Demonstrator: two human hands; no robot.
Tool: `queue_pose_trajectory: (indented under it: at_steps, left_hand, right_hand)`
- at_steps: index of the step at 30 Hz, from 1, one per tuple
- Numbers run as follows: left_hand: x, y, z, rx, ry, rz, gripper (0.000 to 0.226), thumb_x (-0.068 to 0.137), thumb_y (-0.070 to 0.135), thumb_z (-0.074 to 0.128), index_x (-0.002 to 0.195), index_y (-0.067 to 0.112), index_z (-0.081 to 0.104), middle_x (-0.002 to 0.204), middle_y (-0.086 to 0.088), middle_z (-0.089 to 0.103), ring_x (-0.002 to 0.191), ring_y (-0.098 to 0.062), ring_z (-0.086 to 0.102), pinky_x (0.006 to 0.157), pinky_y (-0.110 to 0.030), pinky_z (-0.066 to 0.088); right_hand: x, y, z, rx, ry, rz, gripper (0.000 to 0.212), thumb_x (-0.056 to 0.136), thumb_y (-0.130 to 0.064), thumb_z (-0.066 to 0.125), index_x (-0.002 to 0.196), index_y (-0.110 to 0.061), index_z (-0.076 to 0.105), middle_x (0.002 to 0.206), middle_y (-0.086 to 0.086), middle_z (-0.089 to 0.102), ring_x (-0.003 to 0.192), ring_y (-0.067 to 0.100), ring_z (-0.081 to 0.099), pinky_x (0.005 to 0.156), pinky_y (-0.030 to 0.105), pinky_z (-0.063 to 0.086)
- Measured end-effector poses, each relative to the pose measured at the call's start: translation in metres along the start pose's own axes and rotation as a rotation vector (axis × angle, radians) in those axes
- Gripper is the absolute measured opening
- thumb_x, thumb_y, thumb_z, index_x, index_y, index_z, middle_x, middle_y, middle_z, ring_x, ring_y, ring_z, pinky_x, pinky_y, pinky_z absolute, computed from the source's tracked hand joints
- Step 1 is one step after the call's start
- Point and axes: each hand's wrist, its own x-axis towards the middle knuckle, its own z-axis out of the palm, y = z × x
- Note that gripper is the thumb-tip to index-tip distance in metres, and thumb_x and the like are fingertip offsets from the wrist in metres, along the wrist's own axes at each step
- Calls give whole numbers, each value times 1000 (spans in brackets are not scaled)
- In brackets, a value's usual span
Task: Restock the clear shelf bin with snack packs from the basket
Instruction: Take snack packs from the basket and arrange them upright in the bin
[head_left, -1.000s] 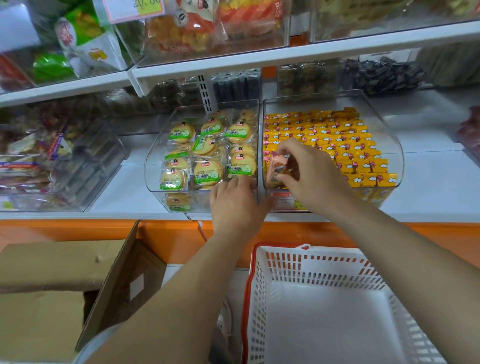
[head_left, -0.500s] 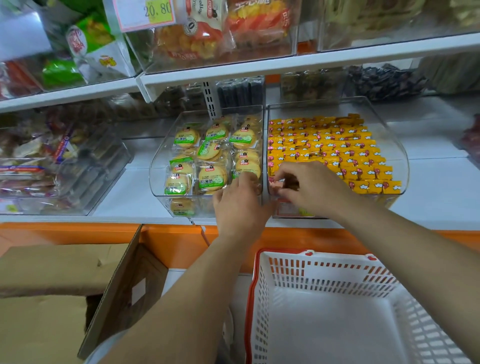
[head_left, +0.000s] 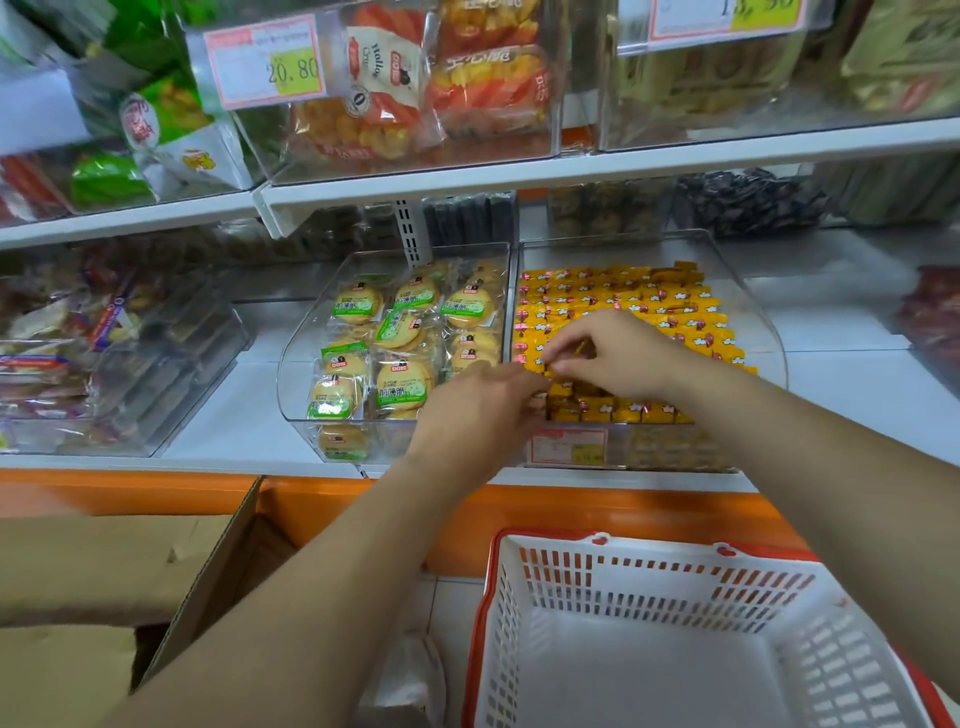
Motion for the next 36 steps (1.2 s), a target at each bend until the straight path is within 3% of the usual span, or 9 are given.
queue_pose_trajectory:
  at_steps: [4, 8, 11, 14, 17, 19, 24, 29, 36]
  left_hand:
    - [-2, -5, 7, -108, 29, -65, 43, 92, 32, 74, 133, 27, 62, 126, 5, 68, 113, -22, 63, 84, -44, 57]
    - [4, -11, 6, -112, 8, -50, 46, 86, 29, 79, 129, 25, 65, 121, 3, 69, 109, -24, 64, 82, -43, 57]
    - [7, -13, 3, -90, 14, -28, 43, 85, 26, 81, 126, 24, 67, 119, 3, 70, 107, -25, 64, 79, -45, 57]
    - [8, -12, 2, -105, 30, -23, 44, 86, 23, 80, 127, 21, 66, 120, 1, 69, 109, -26, 63, 79, -47, 57]
    - [7, -11, 2, -90, 35, -3, 43, 89, 23, 78, 130, 18, 66, 122, -2, 67, 112, -27, 61, 82, -48, 57]
    - [5, -9, 0, -75, 51, 16, 42, 89, 21, 78, 128, 14, 67, 120, -4, 67, 112, -27, 61, 81, -48, 57]
    - [-1, -3, -2, -14, 112, 61, 34, 83, 17, 82, 114, 9, 71, 106, -8, 69, 100, -31, 63, 66, -48, 58]
    - [-1, -2, 1, -23, 135, -19, 21, 86, 26, 81, 104, 18, 73, 103, 3, 71, 91, -23, 67, 63, -39, 58]
    - [-4, -4, 3, -41, 81, -32, 20, 92, 28, 75, 112, 23, 77, 112, 7, 73, 99, -21, 68, 69, -33, 56]
  right_hand:
    - [27, 1, 5, -100, -146, -8, 16, 90, -19, 70, 101, -29, 76, 72, -17, 64, 68, -4, 58, 62, 17, 40]
    - [40, -1, 0, -124, -254, -46, 7, 88, -27, 73, 88, -33, 74, 79, -11, 68, 75, 5, 61, 61, 24, 46]
    - [40, 0, 4, -190, -210, -95, 10, 91, -25, 69, 85, -33, 70, 84, -13, 63, 81, 5, 57, 64, 24, 45]
    - [36, 1, 2, -72, -94, -140, 8, 93, -21, 65, 88, -23, 70, 91, -9, 64, 85, 3, 57, 69, 22, 45]
    - [30, 1, 2, 130, 51, -105, 9, 98, -22, 56, 93, -18, 62, 92, -16, 58, 76, -21, 52, 61, 7, 38]
    - [27, 1, 6, 140, 61, -78, 11, 102, -26, 50, 95, -20, 56, 92, -20, 54, 68, -30, 45, 56, 8, 36]
    - [20, 0, 8, 198, 144, -56, 10, 102, -29, 49, 94, -29, 53, 106, -7, 63, 93, 0, 58, 68, 19, 45]
    - [16, -3, 7, 128, 87, -118, 11, 99, -25, 54, 89, -28, 56, 93, -22, 57, 90, -9, 54, 70, 16, 40]
    - [11, -8, 9, 81, 21, -134, 5, 92, -30, 65, 96, -30, 63, 95, -17, 63, 88, 1, 60, 77, 29, 53]
